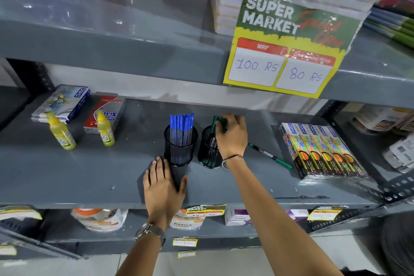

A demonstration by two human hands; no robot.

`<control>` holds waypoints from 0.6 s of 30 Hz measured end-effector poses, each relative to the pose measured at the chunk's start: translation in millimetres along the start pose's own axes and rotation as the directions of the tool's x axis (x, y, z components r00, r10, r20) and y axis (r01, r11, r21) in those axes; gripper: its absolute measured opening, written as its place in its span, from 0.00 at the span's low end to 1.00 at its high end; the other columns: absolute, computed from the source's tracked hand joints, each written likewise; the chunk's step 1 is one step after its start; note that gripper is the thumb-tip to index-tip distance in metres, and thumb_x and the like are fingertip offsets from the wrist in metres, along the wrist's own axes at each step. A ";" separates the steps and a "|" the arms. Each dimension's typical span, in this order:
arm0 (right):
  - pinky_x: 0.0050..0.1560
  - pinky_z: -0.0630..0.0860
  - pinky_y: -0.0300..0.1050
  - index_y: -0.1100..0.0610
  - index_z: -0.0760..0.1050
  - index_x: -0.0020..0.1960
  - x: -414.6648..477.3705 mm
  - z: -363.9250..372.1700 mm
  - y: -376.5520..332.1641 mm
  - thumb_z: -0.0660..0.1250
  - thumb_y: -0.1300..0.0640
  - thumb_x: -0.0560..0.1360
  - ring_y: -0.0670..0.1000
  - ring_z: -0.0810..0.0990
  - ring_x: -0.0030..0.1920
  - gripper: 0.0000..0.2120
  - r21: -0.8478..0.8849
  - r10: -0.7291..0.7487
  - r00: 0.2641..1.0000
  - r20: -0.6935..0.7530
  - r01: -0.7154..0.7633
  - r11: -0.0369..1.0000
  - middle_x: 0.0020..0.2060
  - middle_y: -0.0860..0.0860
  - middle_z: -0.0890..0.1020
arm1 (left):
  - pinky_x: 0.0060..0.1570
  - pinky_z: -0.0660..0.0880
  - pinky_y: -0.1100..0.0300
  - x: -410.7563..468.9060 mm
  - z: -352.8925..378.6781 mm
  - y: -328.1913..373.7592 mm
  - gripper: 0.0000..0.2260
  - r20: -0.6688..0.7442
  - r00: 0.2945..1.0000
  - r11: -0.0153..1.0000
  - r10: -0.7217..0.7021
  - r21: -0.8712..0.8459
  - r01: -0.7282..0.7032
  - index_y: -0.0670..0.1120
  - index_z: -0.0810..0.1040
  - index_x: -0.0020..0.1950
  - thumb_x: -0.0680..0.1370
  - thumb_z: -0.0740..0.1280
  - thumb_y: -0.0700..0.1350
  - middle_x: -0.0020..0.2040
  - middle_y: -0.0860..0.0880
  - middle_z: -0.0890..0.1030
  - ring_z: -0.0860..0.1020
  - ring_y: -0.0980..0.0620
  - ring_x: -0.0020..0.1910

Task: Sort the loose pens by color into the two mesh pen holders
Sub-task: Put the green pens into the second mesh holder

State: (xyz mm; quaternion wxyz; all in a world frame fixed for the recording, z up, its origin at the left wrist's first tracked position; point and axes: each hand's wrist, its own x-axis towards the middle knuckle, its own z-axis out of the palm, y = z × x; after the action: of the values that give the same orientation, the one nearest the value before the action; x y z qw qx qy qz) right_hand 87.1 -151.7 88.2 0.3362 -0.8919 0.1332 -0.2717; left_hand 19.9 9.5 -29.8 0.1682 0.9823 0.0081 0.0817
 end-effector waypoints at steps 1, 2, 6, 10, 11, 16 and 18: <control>0.45 0.78 0.57 0.57 0.76 0.51 -0.9 1.5 1.4 0.65 0.58 0.73 0.62 0.77 0.47 0.07 -0.005 -0.006 1.000 -0.004 0.006 1.000 0.51 0.59 0.75 | 0.69 0.57 0.46 0.1 -0.1 -0.3 0.36 0.001 1.000 1.000 0.001 0.007 -0.001 0.38 0.65 0.71 0.75 0.49 0.64 0.70 0.39 0.68 0.64 0.42 0.70; 0.47 0.77 0.58 0.56 0.77 0.52 -2.3 3.1 2.9 0.65 0.58 0.73 0.62 0.76 0.48 0.09 -0.010 -0.012 1.000 -0.003 0.012 1.000 0.52 0.59 0.74 | 0.69 0.56 0.47 0.1 -0.1 -0.3 0.36 0.003 1.000 1.000 0.002 0.016 -0.002 0.38 0.65 0.71 0.75 0.49 0.64 0.71 0.39 0.68 0.64 0.42 0.70; 0.53 0.75 0.57 0.53 0.75 0.59 -9.2 3.9 10.0 0.64 0.58 0.74 0.60 0.75 0.54 0.13 -0.014 -0.051 0.999 0.002 0.051 0.999 0.55 0.59 0.74 | 0.69 0.57 0.47 0.4 -0.5 1.0 0.36 0.009 1.000 0.999 -0.001 0.043 0.001 0.38 0.65 0.70 0.75 0.48 0.64 0.70 0.39 0.68 0.64 0.42 0.70; 0.53 0.72 0.55 0.52 0.73 0.61 -14.2 -14.4 38.7 0.63 0.56 0.76 0.59 0.75 0.55 0.14 -0.079 -0.034 0.992 -0.123 0.025 0.997 0.57 0.58 0.75 | 0.68 0.58 0.46 -0.1 0.2 0.8 0.35 0.011 1.000 0.998 0.005 0.068 -0.006 0.37 0.68 0.69 0.75 0.48 0.63 0.69 0.39 0.70 0.66 0.42 0.69; 0.53 0.72 0.56 0.53 0.73 0.61 -15.4 -20.8 53.1 0.63 0.56 0.76 0.60 0.75 0.55 0.15 -0.119 -0.006 0.989 -0.146 -0.011 0.993 0.56 0.59 0.76 | 0.67 0.58 0.46 0.0 0.4 0.4 0.35 0.011 1.000 0.997 0.005 0.070 -0.006 0.37 0.68 0.69 0.75 0.49 0.63 0.69 0.38 0.70 0.66 0.41 0.69; 0.53 0.69 0.58 0.61 0.69 0.63 -23.8 -53.4 134.0 0.62 0.55 0.75 0.66 0.73 0.56 0.18 -0.449 0.205 0.978 -0.047 -0.204 0.870 0.58 0.64 0.76 | 0.66 0.60 0.44 -0.1 1.5 1.7 0.34 0.006 1.000 0.997 0.016 0.076 -0.017 0.36 0.69 0.67 0.75 0.51 0.62 0.67 0.37 0.72 0.67 0.40 0.68; 0.58 0.66 0.57 0.61 0.69 0.62 -28.4 -62.6 153.1 0.60 0.53 0.76 0.63 0.69 0.60 0.17 -0.531 0.293 0.956 -0.026 -0.261 0.806 0.59 0.63 0.75 | 0.65 0.60 0.43 -0.4 1.4 1.2 0.34 0.000 1.000 0.997 0.015 0.071 -0.015 0.35 0.70 0.66 0.75 0.52 0.61 0.66 0.36 0.72 0.68 0.39 0.67</control>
State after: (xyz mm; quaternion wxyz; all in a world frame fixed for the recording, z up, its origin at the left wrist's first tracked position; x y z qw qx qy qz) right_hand 19.6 -285.8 13.3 0.1172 -0.9280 0.3217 -0.1468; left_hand 19.7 7.9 -30.8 0.1324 0.9877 0.0038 0.0827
